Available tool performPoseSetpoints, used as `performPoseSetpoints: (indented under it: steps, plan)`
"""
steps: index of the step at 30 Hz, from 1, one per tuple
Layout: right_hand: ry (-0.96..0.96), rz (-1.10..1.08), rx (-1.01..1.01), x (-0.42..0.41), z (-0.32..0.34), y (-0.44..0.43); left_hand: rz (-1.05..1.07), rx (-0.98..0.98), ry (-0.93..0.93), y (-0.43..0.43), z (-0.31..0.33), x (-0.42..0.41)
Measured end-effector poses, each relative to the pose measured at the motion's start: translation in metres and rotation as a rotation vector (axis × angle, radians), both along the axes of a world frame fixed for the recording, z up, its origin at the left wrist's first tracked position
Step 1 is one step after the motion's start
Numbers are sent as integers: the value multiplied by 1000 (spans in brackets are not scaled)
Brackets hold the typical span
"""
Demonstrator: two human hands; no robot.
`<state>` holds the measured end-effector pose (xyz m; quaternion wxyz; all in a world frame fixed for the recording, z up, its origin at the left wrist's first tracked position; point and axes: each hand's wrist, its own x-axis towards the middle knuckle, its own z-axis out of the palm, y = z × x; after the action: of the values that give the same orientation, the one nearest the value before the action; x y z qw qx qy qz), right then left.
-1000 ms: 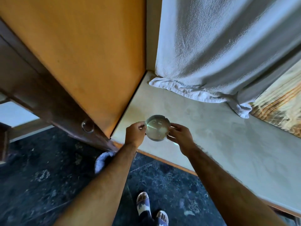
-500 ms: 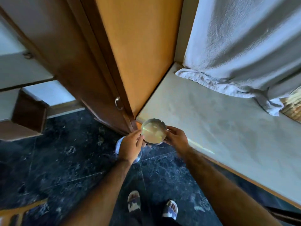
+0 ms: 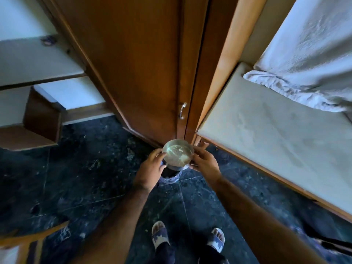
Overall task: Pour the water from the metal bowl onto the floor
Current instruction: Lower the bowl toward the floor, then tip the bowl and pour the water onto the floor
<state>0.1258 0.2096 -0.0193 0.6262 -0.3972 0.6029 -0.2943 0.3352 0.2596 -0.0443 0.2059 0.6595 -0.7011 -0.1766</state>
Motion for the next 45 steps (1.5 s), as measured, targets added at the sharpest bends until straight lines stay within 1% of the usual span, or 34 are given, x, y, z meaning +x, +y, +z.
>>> performPoseSetpoints:
  steps: [4, 7, 10, 12, 14, 16, 18, 20, 22, 24, 26, 27, 28, 29, 31, 36, 39, 43, 44, 45]
  plan:
    - [-17, -19, 8, 21, -26, -1, -11, 12, -19, -11, -25, 24]
    - [32, -12, -11, 27, -50, -5, -30, 2, -32, -19, -53, 35]
    - [179, 68, -76, 26, -84, -12, -9, -31, -12, -28, -87, 43]
    - [309, 206, -137, 25, -112, -21, 30, -35, 20, -35, -113, 48]
    - [374, 279, -189, 26, -148, -31, 52, -28, 49, -43, -143, 51]
    - [416, 271, -235, 29, -188, -43, 63, -22, 105, -54, -172, 54]
    - [396, 250, -231, 30, -230, -53, 78, 17, 217, -63, -196, 57]
    - [355, 226, -183, 32, -275, -57, 133, 97, 346, -74, -232, 61]
    - [310, 183, -121, 35, -314, -60, 220, 245, 481, -90, -271, 60]
    - [234, 99, 24, 43, -350, -65, 310, 456, 565, -107, -307, 56]
    - [170, -30, 258, 54, -380, -71, 377, 678, 567, -124, -334, 47]
    - [183, -115, 363, 56, -394, -74, 433, 797, 603, -130, -339, 41]
    - [208, -174, 426, 59, -407, -76, 505, 900, 662, -138, -343, 36]
    - [245, -189, 454, 60, -420, -78, 566, 956, 704, -144, -348, 33]
    - [250, -196, 452, 63, -429, -81, 615, 969, 737, -155, -355, 31]
    - [136, -292, 472, 67, -410, -92, 608, 929, 758, -158, -354, 40]
    - [57, -326, 445, 68, -401, -98, 625, 852, 793, -155, -350, 43]
    - [65, -245, 309, 72, -387, -109, 702, 683, 877, -147, -348, 51]
    - [102, -210, 307, 73, -389, -110, 707, 690, 872, -143, -350, 50]
    - [134, -170, 324, 73, -391, -109, 707, 740, 851, -138, -352, 50]
